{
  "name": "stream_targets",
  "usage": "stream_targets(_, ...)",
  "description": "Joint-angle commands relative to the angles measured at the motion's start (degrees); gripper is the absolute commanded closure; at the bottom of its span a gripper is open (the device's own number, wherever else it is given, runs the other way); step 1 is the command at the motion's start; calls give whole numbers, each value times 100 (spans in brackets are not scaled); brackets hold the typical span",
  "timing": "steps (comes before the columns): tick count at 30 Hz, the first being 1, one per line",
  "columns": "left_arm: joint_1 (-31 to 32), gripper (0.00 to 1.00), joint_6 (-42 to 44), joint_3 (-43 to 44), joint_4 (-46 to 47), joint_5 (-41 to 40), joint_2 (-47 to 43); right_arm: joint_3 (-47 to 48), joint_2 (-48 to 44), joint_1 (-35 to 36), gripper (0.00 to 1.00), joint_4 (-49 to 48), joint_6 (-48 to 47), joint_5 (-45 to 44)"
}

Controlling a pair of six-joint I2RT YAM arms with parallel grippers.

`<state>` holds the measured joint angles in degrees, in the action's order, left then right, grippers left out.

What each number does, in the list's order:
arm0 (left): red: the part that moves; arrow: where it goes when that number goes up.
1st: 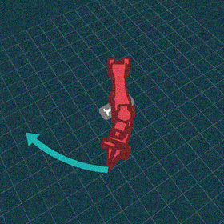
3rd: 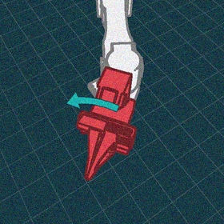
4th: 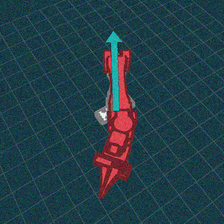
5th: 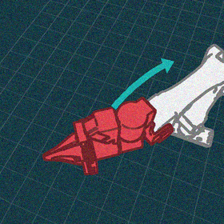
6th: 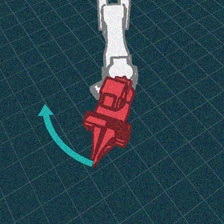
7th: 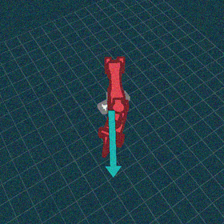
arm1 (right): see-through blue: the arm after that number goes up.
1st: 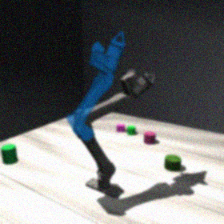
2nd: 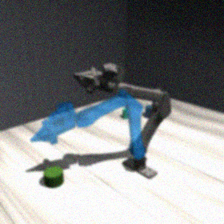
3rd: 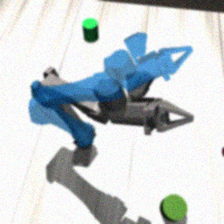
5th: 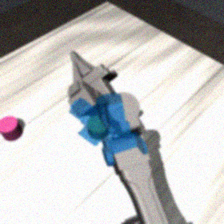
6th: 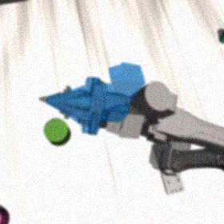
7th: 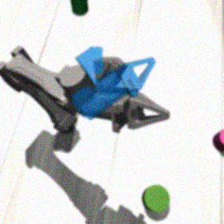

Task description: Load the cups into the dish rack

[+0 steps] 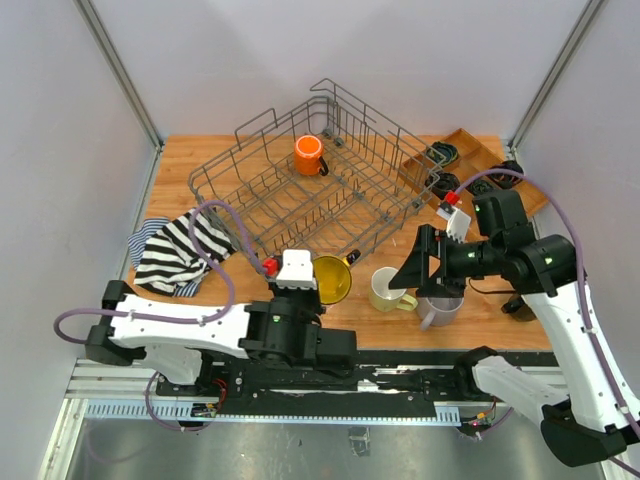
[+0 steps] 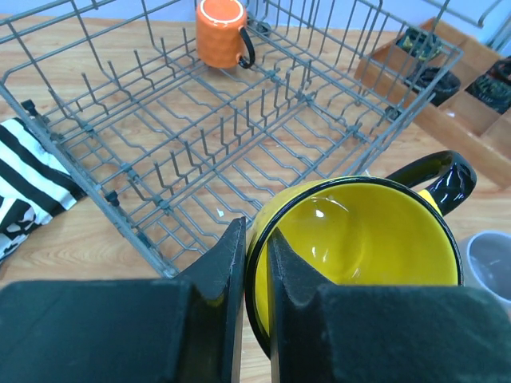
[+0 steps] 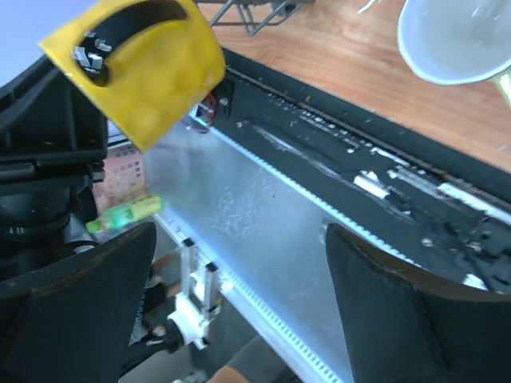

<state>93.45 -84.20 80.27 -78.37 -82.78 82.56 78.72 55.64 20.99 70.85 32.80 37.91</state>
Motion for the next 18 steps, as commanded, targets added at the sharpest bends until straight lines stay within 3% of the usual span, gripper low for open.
stream_targets(1,-27,99,-388,37,40,-1566,-646,-487,-210,-110,13,-847,940,748)
stream_targets(4,17,100,-577,226,84,-1565,-1013,-419,-124,-113,13,-898,933,582)
stream_targets(8,214,99,591,812,1255,-1557,-954,-231,72,-113,13,-953,875,276)
stream_targets(10,320,99,1064,1296,1532,-1556,-593,-142,150,-113,13,-977,847,113)
stream_targets(15,520,100,1648,3123,1195,-1557,739,-33,253,-137,12,-916,646,-464)
stream_targets(18,594,100,2704,4384,1291,-1557,1567,-88,176,-264,12,-880,538,-838)
